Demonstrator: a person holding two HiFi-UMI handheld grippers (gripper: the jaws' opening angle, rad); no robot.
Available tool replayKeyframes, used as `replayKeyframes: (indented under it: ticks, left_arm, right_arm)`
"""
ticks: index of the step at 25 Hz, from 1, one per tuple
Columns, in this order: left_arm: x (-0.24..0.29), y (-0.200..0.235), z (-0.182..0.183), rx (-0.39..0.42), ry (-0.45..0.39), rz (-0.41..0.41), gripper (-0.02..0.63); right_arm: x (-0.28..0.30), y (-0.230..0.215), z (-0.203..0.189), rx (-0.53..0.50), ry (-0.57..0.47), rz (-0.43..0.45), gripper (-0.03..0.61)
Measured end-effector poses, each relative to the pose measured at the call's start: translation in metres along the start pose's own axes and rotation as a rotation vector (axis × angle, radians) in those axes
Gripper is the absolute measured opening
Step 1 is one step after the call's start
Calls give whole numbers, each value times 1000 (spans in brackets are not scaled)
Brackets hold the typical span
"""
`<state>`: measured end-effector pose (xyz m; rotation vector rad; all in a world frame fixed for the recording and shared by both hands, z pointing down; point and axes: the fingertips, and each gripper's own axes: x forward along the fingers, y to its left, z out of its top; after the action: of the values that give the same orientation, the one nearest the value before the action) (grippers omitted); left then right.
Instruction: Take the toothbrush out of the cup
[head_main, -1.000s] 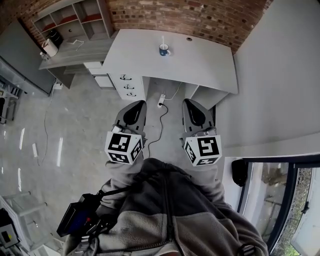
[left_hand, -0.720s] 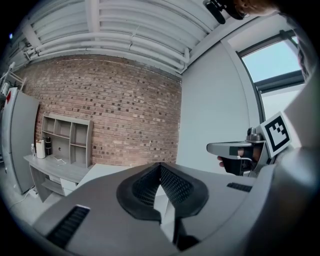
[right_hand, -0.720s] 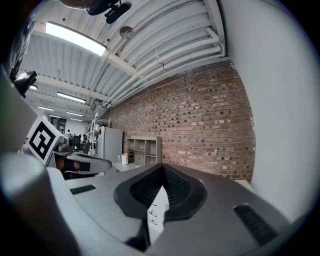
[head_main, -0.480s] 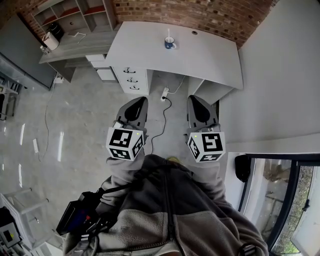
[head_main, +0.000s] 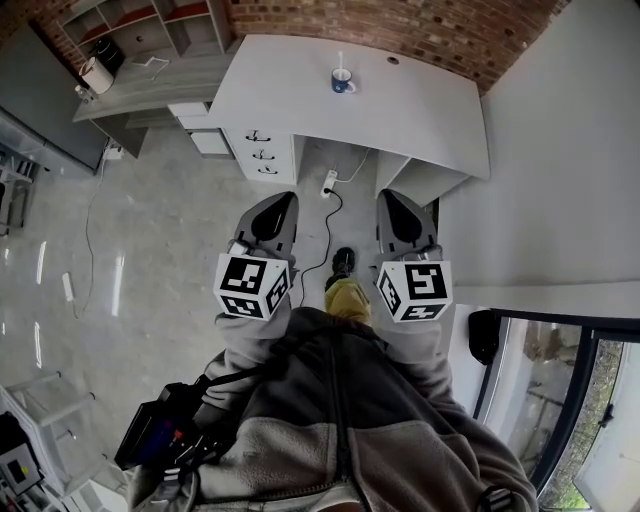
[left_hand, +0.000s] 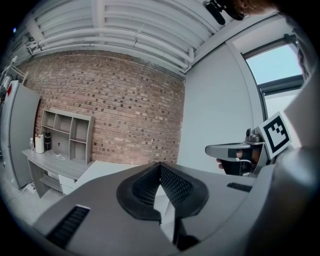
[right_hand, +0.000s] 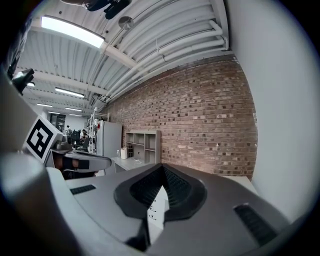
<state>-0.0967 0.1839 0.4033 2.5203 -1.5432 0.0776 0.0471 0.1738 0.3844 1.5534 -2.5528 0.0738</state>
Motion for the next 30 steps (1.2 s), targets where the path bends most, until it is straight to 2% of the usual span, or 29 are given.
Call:
replayKeyframes:
  ticks: [8,13,20,25,30]
  left_arm:
    - [23,26,22,5,-7,77,3]
    - [102,60,39,26,-12,113,3]
    - [210,70,61,26,14,104,3]
    - [269,85,77,14,22,123,3]
    - [313,90,77,5,39,121,3]
  right_arm:
    - [44,-9,27,19,-28,85,0]
    - [122,-51,34,29,-42,138,0]
    - [200,-129,39,65,-3,160,0]
    - [243,-161,48,73,-3,194,0]
    - [273,-192,38,95,24,208,0]
